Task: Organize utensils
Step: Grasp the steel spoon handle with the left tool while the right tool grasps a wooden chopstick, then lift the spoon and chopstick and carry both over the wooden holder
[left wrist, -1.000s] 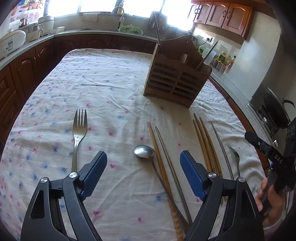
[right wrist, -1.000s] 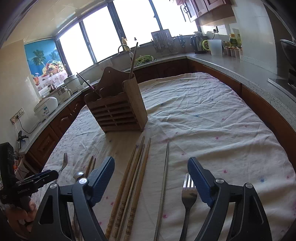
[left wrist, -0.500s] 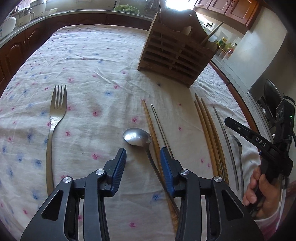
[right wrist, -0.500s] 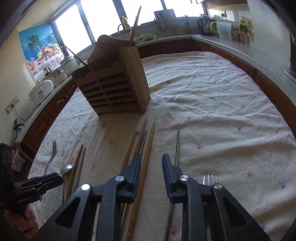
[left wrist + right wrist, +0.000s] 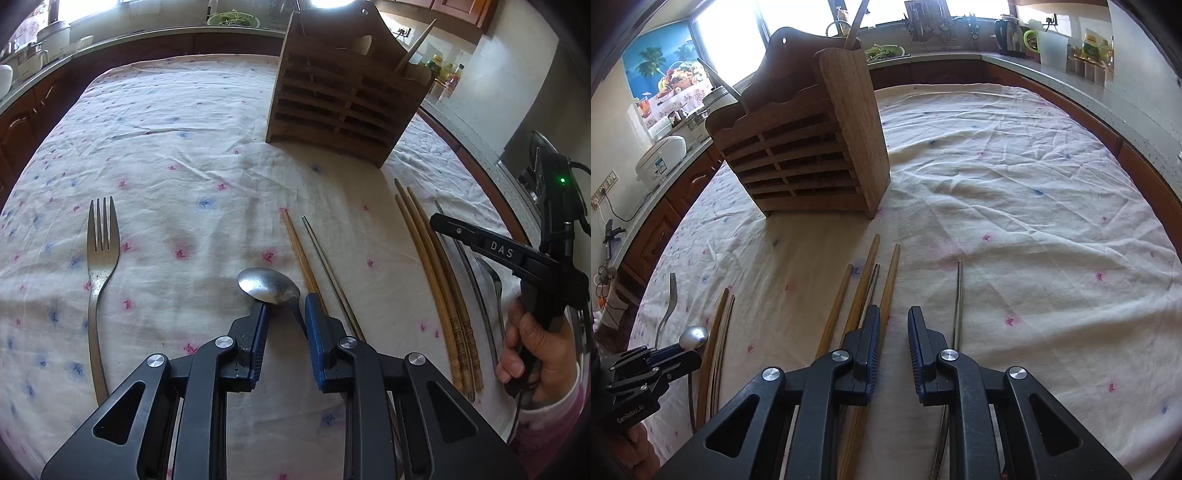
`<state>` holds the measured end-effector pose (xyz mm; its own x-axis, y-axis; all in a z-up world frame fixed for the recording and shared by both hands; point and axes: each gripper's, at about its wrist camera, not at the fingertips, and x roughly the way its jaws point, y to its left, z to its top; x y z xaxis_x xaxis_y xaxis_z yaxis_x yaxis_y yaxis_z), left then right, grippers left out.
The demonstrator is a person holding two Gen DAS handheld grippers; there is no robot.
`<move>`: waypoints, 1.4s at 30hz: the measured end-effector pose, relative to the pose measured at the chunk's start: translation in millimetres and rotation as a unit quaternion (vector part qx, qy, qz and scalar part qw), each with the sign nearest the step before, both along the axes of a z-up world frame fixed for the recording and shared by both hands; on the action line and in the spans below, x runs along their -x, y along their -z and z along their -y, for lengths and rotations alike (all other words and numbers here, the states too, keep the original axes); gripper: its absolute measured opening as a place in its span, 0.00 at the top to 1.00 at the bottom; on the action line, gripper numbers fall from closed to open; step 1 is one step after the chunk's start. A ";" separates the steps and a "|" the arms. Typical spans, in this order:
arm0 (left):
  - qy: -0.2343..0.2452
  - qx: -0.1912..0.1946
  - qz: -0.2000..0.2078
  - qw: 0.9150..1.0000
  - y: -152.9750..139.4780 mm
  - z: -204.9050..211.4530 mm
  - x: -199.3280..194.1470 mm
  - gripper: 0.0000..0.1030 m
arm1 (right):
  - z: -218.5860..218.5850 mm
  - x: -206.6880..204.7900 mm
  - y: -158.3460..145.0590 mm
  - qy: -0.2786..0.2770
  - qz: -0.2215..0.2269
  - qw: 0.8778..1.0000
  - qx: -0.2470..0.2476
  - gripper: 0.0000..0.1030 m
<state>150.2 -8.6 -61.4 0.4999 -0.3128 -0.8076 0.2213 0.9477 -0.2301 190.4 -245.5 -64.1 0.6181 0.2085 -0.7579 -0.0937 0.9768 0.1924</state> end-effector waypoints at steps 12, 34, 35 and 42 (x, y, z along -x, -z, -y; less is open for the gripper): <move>0.021 -0.030 0.003 0.999 0.4 9.4 -7.7 0.81 | -12.9 -35.3 1.6 -0.008 -0.010 0.999 0.034 0.82; 0.018 0.044 0.055 0.997 -44.7 -13.7 22.5 0.98 | 16.2 22.7 -49.7 0.001 0.058 0.996 -0.063 0.95; 0.018 0.048 0.059 0.997 -48.9 -14.6 25.3 0.98 | 17.1 26.7 -53.1 0.000 0.063 0.996 -0.065 0.95; 0.014 0.072 0.093 0.993 -75.1 -22.9 37.3 0.98 | 25.9 49.6 -73.7 0.005 0.089 0.992 -0.087 0.95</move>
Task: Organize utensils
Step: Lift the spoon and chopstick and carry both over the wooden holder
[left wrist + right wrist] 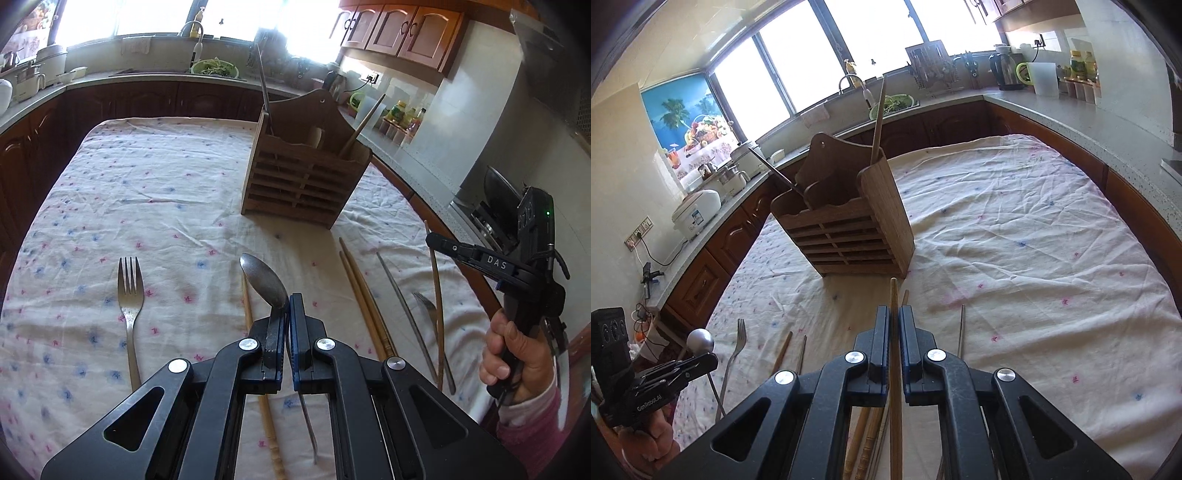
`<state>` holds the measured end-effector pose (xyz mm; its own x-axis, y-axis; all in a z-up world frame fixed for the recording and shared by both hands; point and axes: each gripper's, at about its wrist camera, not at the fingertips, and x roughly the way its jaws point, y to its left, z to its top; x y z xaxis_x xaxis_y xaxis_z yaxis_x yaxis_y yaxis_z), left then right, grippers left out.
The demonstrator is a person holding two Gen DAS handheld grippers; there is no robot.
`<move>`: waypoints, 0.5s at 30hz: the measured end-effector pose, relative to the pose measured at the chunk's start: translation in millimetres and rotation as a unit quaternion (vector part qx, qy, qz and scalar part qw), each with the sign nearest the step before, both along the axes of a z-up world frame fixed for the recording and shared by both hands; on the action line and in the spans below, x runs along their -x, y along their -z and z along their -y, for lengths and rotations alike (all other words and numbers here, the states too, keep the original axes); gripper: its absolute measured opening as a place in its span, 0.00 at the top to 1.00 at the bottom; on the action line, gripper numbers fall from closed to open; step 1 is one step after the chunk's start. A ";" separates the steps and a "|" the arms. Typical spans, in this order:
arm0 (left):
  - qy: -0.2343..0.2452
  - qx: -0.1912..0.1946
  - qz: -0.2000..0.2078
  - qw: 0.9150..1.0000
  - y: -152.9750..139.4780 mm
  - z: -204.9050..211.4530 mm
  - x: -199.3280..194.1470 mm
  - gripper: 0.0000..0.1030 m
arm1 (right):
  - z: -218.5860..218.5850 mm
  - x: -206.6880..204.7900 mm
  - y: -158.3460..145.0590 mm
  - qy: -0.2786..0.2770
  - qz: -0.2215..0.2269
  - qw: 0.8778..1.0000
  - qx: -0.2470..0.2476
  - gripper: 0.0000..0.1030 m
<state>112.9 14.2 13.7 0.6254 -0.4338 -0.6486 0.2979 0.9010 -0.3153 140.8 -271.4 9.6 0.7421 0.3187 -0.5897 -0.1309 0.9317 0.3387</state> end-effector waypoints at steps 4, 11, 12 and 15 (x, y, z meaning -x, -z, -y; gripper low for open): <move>-0.005 0.004 0.019 1.000 -11.7 -2.0 3.6 0.98 | 3.6 10.8 -16.0 0.004 0.022 1.000 -0.006 0.95; -0.006 -0.006 0.040 0.999 -24.8 2.1 6.6 0.98 | 8.0 21.5 -37.2 0.009 0.054 0.998 -0.013 0.95; -0.007 -0.006 0.043 0.999 -26.7 2.3 6.4 0.98 | 8.7 22.7 -39.8 0.008 0.059 0.998 -0.016 0.95; -0.008 -0.006 0.053 0.999 -32.1 2.4 7.5 0.98 | 9.6 25.7 -47.2 0.008 0.072 0.997 -0.021 0.95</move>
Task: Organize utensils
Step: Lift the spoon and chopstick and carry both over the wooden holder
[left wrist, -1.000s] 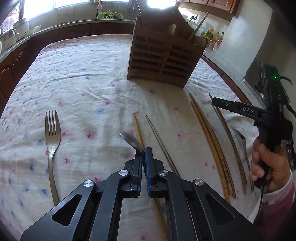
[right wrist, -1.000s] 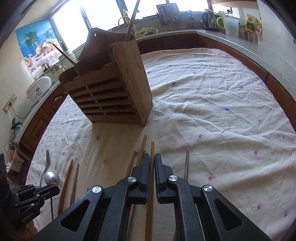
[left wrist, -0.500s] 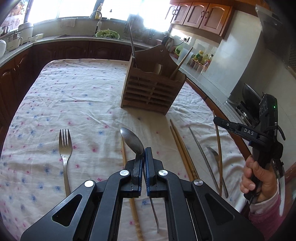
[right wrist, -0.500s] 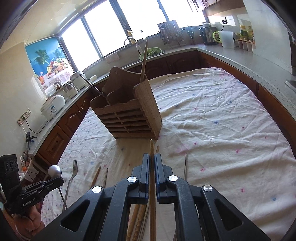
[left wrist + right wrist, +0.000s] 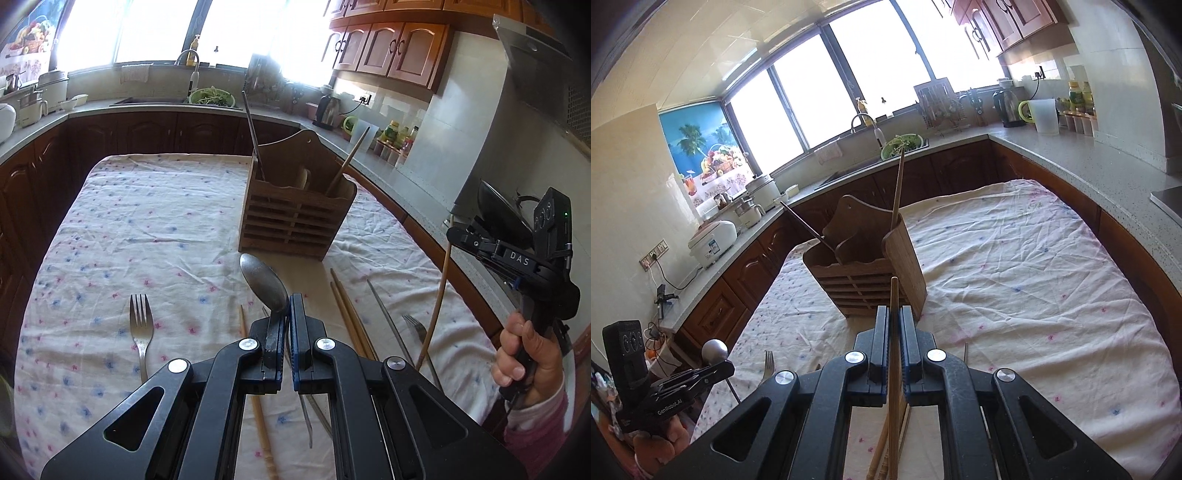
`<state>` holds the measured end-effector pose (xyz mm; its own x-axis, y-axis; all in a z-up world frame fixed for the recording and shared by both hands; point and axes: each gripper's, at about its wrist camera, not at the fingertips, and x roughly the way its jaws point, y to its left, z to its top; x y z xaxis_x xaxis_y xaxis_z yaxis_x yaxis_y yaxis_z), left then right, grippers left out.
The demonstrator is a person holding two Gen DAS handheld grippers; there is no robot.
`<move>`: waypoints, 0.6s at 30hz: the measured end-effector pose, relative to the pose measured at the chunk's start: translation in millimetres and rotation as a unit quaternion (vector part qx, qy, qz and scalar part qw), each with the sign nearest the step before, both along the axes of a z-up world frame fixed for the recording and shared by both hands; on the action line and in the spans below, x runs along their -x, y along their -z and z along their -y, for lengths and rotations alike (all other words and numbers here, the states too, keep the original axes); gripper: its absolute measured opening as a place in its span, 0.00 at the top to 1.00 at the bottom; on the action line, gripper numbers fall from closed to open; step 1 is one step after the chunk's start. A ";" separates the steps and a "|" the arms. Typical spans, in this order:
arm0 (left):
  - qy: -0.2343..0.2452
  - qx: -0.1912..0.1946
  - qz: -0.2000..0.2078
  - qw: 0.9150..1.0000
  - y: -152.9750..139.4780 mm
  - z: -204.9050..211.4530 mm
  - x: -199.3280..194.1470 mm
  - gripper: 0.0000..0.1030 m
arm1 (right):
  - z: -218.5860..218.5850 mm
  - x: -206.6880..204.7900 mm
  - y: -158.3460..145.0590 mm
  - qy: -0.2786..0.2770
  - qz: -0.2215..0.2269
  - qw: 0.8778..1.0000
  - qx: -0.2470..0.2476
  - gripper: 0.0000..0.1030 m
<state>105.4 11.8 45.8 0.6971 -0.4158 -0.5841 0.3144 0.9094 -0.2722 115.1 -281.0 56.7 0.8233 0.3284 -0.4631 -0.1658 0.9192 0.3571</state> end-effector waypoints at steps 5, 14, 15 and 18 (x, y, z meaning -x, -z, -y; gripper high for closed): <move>0.001 0.001 0.013 1.000 -8.9 1.9 -2.1 0.98 | -0.5 3.0 -11.4 -0.002 0.022 1.000 -0.004 0.95; -0.005 0.008 0.046 0.999 -31.9 3.4 -11.9 0.98 | 0.3 -1.1 -30.3 0.001 0.050 0.999 -0.011 0.95; -0.005 0.009 0.050 0.999 -34.6 3.3 -13.7 0.98 | 0.8 -1.6 -32.3 0.001 0.054 0.998 -0.012 0.95; -0.006 0.006 0.060 0.998 -42.4 4.5 -19.5 0.98 | 0.5 -5.6 -38.8 0.001 0.062 0.998 -0.012 0.95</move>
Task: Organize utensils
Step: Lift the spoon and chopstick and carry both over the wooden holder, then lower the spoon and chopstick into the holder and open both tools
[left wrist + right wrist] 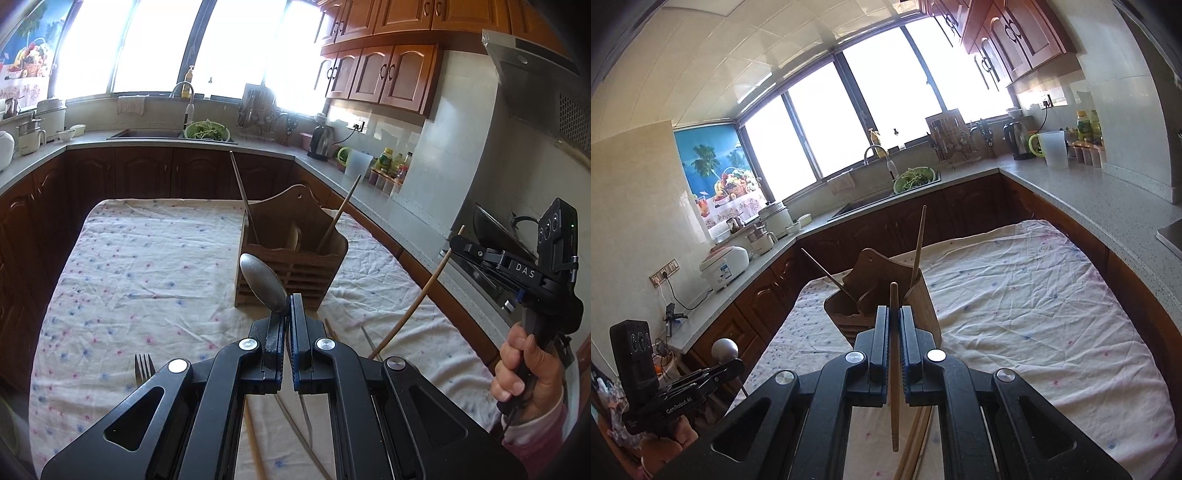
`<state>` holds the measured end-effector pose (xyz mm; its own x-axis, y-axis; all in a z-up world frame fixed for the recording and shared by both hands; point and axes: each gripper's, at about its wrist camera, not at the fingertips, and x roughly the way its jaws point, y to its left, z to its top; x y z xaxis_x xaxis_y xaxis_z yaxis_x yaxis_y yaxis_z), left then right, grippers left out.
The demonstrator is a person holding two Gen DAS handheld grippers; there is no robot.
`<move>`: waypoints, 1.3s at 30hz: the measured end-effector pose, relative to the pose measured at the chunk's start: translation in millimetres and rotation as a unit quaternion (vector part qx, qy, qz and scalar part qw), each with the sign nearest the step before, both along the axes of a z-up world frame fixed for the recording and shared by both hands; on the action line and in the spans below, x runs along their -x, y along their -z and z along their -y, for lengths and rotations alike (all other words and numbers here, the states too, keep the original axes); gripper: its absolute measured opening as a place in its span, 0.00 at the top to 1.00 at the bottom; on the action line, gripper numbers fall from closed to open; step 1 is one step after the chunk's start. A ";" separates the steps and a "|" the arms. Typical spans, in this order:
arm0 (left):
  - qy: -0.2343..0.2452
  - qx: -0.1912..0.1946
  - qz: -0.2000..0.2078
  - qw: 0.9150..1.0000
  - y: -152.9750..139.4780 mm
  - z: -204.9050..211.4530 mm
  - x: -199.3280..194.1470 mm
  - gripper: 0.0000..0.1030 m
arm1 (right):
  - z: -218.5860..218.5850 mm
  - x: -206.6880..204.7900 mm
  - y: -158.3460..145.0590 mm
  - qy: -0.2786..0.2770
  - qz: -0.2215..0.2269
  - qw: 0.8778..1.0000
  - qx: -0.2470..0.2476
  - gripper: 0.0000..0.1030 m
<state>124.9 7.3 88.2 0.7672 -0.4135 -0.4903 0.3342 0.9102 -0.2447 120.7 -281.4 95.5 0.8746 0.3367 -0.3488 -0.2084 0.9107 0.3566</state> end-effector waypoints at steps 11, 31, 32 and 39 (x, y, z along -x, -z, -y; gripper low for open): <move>-0.011 -0.002 0.037 0.999 -26.1 3.2 -25.0 0.98 | -1.3 -15.5 -26.3 0.005 0.033 0.999 -0.004 0.95; -0.077 0.017 0.133 0.988 -73.1 5.4 -112.8 0.98 | -6.5 -74.8 -94.4 0.036 0.108 0.993 -0.004 0.95; -0.082 0.021 0.135 0.987 -72.0 5.0 -118.2 0.98 | -7.8 -79.1 -94.8 0.037 0.109 0.993 -0.003 0.95; -0.108 0.025 0.131 0.985 -51.5 11.4 -155.4 0.98 | -14.7 -107.9 -85.9 0.042 0.107 0.993 0.019 0.95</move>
<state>280.3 -4.1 139.7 0.9372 -0.2455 -0.2477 0.1917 0.9560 -0.2222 228.6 -266.7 181.4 0.9547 0.2487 -0.1631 -0.1975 0.9401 0.2777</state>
